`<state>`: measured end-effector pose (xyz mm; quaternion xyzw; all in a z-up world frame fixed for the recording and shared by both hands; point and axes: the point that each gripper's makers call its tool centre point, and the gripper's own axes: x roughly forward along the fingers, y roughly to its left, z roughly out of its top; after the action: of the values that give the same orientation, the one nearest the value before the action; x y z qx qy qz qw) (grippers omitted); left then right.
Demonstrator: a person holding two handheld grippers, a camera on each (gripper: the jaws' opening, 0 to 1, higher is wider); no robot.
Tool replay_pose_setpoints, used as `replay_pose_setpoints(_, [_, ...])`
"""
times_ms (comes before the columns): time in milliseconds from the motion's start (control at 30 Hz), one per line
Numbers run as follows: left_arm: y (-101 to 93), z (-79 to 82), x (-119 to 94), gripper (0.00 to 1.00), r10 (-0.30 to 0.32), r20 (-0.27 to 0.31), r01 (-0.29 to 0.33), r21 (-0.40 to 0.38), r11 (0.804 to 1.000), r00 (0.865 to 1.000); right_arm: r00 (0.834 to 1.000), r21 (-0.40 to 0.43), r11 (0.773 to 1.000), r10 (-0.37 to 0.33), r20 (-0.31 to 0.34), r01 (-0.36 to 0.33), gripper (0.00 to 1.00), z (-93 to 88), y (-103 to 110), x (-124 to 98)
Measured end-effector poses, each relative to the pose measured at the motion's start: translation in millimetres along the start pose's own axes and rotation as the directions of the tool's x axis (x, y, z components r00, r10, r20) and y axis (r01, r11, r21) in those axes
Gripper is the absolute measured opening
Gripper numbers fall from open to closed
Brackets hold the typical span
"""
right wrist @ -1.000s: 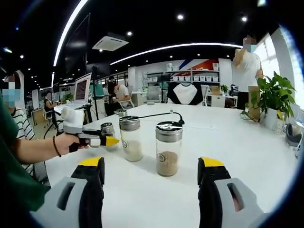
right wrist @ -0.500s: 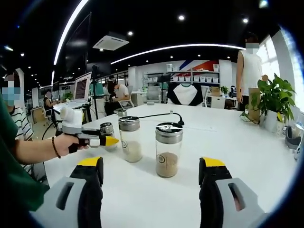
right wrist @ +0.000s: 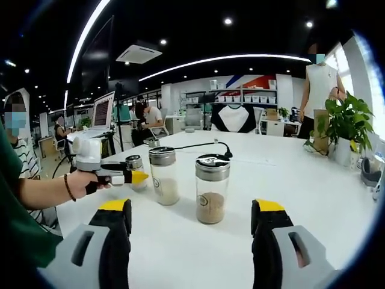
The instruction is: Rotate the seasoning bottle until the label or dispensing opening points toward the visible target arrow and the bottle remains upright within the marked orientation range
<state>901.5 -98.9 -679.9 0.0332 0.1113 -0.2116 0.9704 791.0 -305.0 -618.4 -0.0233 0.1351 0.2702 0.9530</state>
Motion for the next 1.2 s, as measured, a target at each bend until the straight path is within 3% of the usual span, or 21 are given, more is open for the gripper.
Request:
replay_pose_setpoints(200, [-1.4, -0.1, 0, 0.37, -0.027, -0.001, 0.027, 0.004, 1.0, 1.0, 1.0, 0.0, 1.0, 0.003, -0.007, -0.003, 0.83, -1.9, 0, 2])
replay_pose_setpoints(400, [-2.9, -0.3, 1, 0.37, -0.092, -0.008, 0.092, 0.017, 0.996, 0.996, 1.0, -0.009, 1.0, 0.003, -0.004, -0.003, 0.83, -2.5, 0, 2])
replay_pose_setpoints(633, [-5.2, -0.6, 0, 0.37, -0.194, -0.009, 0.194, 0.04, 0.98, 0.981, 1.0, -0.004, 1.0, 0.003, -0.007, -0.003, 0.82, -3.8, 0, 1])
replay_pose_setpoints(867, [-7.9, -0.6, 0, 0.37, -0.294, -0.024, 0.295, 0.063, 0.954, 0.956, 1.0, -0.02, 1.0, 0.008, 0.01, -0.008, 0.82, -0.2, 3, 2])
replay_pose_setpoints(1000, [-10.2, -0.3, 3, 0.37, -0.354, -0.037, 0.356, 0.082, 0.931, 0.934, 1.0, -0.017, 1.0, 0.008, 0.001, -0.008, 0.82, -1.7, 3, 3])
replay_pose_setpoints(1200, [-15.2, -1.5, 4, 0.37, -0.464, -0.092, 0.472, 0.114, 0.874, 0.881, 1.0, -0.013, 1.0, 0.011, -0.007, -0.012, 0.81, -3.5, 4, 3])
